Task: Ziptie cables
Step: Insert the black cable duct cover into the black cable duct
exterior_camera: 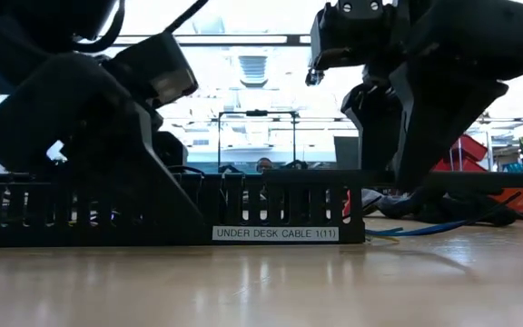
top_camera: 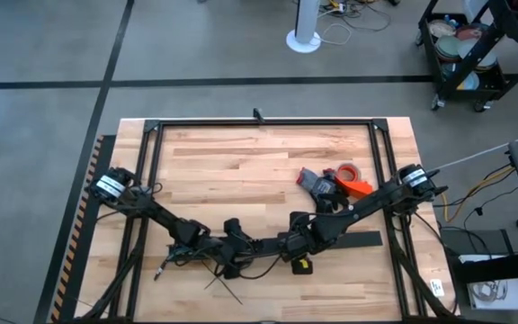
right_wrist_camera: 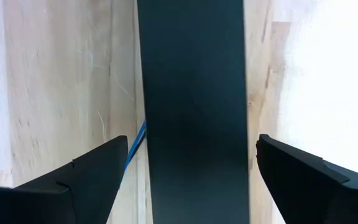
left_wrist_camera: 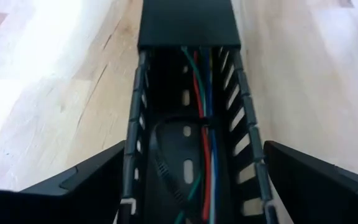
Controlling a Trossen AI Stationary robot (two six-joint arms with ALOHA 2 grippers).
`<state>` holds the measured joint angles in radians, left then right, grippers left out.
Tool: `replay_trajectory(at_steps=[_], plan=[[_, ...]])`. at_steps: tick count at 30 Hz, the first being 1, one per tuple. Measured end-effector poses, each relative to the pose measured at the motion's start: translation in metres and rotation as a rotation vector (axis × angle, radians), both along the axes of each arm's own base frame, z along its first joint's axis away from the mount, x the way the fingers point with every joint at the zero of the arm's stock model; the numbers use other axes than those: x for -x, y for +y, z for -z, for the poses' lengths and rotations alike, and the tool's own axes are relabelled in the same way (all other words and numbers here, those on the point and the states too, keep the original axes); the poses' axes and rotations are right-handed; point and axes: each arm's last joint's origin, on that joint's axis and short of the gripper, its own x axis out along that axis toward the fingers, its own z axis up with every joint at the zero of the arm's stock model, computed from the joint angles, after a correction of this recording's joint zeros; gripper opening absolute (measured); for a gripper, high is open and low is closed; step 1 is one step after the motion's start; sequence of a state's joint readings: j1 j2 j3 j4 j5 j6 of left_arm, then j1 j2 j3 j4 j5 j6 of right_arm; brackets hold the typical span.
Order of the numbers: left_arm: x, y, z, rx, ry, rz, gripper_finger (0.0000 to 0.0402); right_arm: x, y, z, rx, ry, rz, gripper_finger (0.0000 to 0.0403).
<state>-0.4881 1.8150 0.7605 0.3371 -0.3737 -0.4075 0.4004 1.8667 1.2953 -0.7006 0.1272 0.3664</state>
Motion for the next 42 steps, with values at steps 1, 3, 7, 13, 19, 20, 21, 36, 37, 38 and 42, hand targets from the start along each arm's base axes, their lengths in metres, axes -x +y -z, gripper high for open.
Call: replay_trajectory(at_steps=[1, 3, 7, 13, 19, 20, 21, 36, 37, 38, 42], plan=[[-0.001, -0.001, -0.001, 0.004, 0.001, 0.003, 0.035, 0.0, 0.0, -0.002, 0.003, 0.005, 0.0, 0.0334], [-0.002, -0.002, -0.002, 0.018, 0.009, 0.02, 0.0349, 0.001, 0.001, -0.005, 0.007, 0.011, 0.002, 0.0334], [-0.004, -0.004, -0.005, 0.026, 0.013, 0.041, 0.0349, 0.004, 0.003, -0.005, 0.01, 0.029, 0.021, 0.0334], [-0.001, -0.003, -0.002, 0.033, 0.028, 0.033, 0.0349, 0.007, 0.009, -0.003, 0.011, 0.027, 0.023, 0.0332], [0.002, -0.003, 0.002, 0.018, 0.055, 0.035, 0.0333, 0.007, 0.009, -0.002, 0.026, 0.019, 0.04, 0.0332], [0.002, -0.003, 0.003, 0.014, 0.054, 0.031, 0.0321, 0.007, 0.009, -0.001, 0.028, 0.021, 0.04, 0.0332], [0.002, -0.003, 0.004, 0.011, 0.053, 0.025, 0.0307, 0.007, 0.008, 0.0, 0.03, 0.026, 0.043, 0.0332], [-0.01, -0.007, 0.014, -0.031, -0.064, 0.055, 0.0288, 0.007, 0.006, 0.0, 0.013, 0.032, 0.065, 0.0332], [-0.011, -0.008, 0.013, -0.026, -0.079, 0.06, 0.0302, 0.007, 0.006, 0.0, 0.013, 0.03, 0.065, 0.0332], [-0.012, -0.008, 0.011, -0.024, -0.097, 0.07, 0.0315, 0.007, 0.006, 0.0, 0.016, 0.028, 0.066, 0.0332], [-0.013, -0.009, 0.01, -0.04, -0.129, 0.094, 0.035, 0.006, 0.006, 0.0, 0.016, 0.023, 0.066, 0.0332]])
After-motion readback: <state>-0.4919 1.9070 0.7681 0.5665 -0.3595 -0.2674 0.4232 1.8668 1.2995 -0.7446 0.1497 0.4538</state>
